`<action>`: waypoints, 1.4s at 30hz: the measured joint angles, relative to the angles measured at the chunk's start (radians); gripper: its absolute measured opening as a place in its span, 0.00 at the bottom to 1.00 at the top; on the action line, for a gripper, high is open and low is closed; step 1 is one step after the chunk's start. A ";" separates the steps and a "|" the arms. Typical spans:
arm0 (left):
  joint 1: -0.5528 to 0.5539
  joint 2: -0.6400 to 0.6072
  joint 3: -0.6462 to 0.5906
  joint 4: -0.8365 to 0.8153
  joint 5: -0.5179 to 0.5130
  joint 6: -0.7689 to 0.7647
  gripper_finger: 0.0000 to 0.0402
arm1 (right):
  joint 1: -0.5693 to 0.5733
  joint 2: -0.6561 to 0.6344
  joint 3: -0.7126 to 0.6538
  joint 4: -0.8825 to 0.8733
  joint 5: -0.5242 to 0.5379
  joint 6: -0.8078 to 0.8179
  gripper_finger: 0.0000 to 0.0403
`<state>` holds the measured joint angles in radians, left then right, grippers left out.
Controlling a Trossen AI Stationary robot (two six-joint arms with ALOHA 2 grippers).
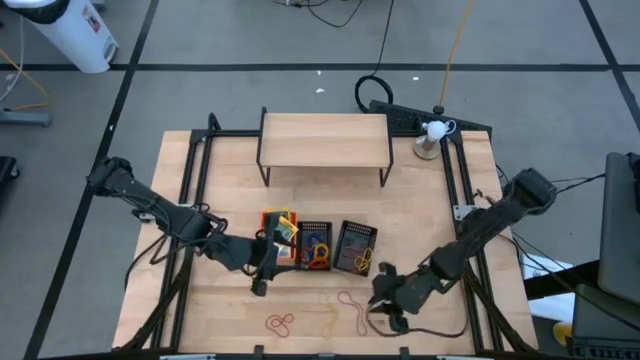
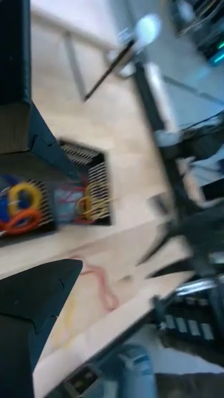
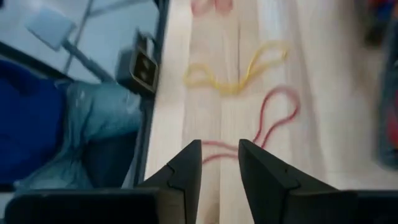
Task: Pick & Place Office Desk Supplies
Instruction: Put the red rubber band into the right black bin
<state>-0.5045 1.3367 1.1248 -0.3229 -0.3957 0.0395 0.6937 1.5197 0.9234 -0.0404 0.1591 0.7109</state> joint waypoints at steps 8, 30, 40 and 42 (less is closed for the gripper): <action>-0.007 -0.126 -0.299 0.205 0.020 -0.151 0.52 | 0.098 -0.237 -0.178 0.244 0.233 -0.171 0.25; -0.123 0.075 -0.498 0.528 0.055 -0.635 0.52 | -0.010 -0.119 -0.430 0.870 0.235 -0.456 0.25; -0.254 0.220 -0.324 0.364 0.073 -0.649 0.52 | -0.009 -0.110 -0.429 0.952 0.232 -0.481 0.25; -0.277 0.249 -0.283 0.307 0.074 -0.634 0.52 | -0.009 -0.110 -0.429 0.958 0.232 -0.478 0.25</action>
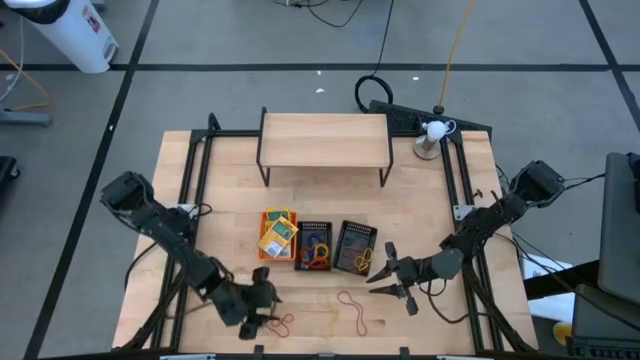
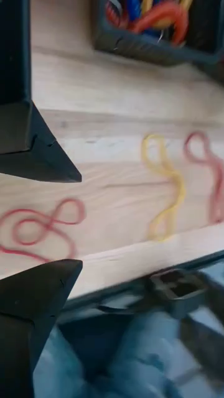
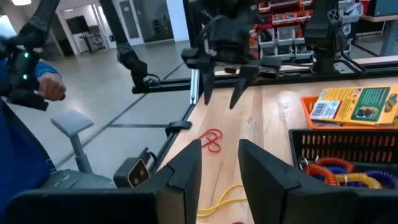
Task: Pick & Place Office Desk Supplies
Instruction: Put the red rubber band into the right black bin
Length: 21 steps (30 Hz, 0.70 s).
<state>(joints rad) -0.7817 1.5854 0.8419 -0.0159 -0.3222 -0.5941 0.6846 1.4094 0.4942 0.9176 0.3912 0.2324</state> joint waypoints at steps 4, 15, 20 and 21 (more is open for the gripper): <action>-0.034 0.045 0.032 -0.055 0.000 0.036 0.52 | 0.000 0.000 0.000 0.031 0.000 0.048 0.25; -0.049 0.108 0.032 -0.096 0.018 0.114 0.52 | -0.004 0.000 0.000 0.175 0.013 0.019 0.25; -0.046 0.110 0.032 -0.118 0.017 0.122 0.52 | -0.004 0.000 0.000 0.181 0.084 0.009 0.25; -0.045 0.110 0.032 -0.117 0.017 0.122 0.52 | -0.004 0.000 0.000 0.181 0.086 0.009 0.25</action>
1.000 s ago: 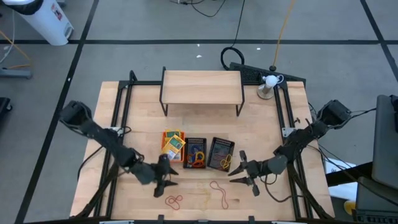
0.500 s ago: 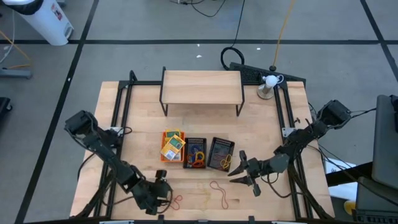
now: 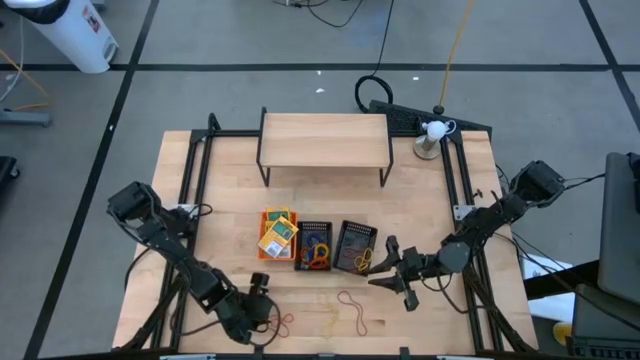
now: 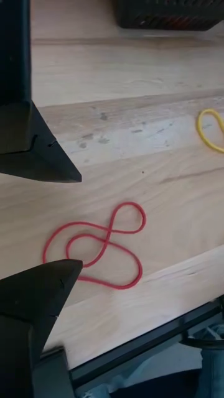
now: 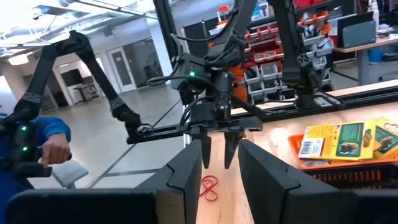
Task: Pick & Place Office Desk Supplies
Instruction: Put the red rubber band into the right black bin
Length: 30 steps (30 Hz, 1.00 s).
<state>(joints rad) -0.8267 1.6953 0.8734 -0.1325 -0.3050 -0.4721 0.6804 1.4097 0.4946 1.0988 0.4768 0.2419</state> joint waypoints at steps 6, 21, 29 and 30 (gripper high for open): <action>0.009 0.017 0.000 0.015 -0.001 -0.001 0.52 | 0.002 0.013 0.000 -0.002 -0.001 0.007 0.25; 0.022 0.134 -0.001 0.162 0.025 -0.016 0.52 | 0.002 0.041 0.000 0.004 -0.005 0.034 0.25; 0.021 0.164 0.002 0.173 0.013 -0.044 0.50 | 0.002 0.041 0.000 0.004 -0.005 0.034 0.25; 0.022 0.164 0.002 0.176 0.012 -0.048 0.48 | 0.002 0.041 0.000 0.004 -0.005 0.034 0.25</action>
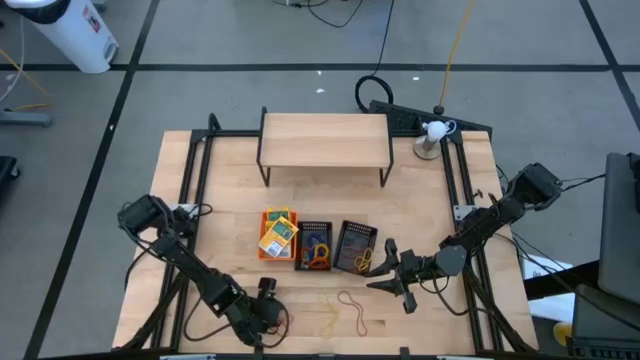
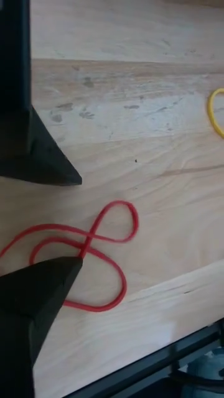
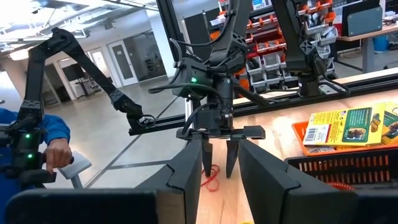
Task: Pick & Place Office Desk Supplies
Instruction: Put the red rubber band into the right black bin
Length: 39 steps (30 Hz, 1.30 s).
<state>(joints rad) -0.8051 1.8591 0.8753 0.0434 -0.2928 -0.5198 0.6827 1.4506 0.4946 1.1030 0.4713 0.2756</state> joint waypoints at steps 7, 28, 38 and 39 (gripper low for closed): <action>0.002 0.007 -0.002 0.062 0.024 0.000 0.07 | 0.000 0.000 0.000 0.007 0.000 0.000 0.25; 0.198 -0.351 0.069 0.077 -0.033 0.539 0.00 | 0.000 0.000 0.000 0.037 0.000 0.008 0.25; 0.336 -0.402 0.069 0.069 0.017 0.605 0.00 | 0.000 0.000 0.000 0.038 0.000 0.003 0.25; 0.349 -0.402 0.069 0.078 0.033 0.605 0.00 | 0.000 0.000 0.000 0.037 0.000 0.002 0.25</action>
<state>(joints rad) -0.4559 1.4574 0.9440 0.1216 -0.2600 0.0853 0.6827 1.4502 0.4950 1.1404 0.4709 0.2780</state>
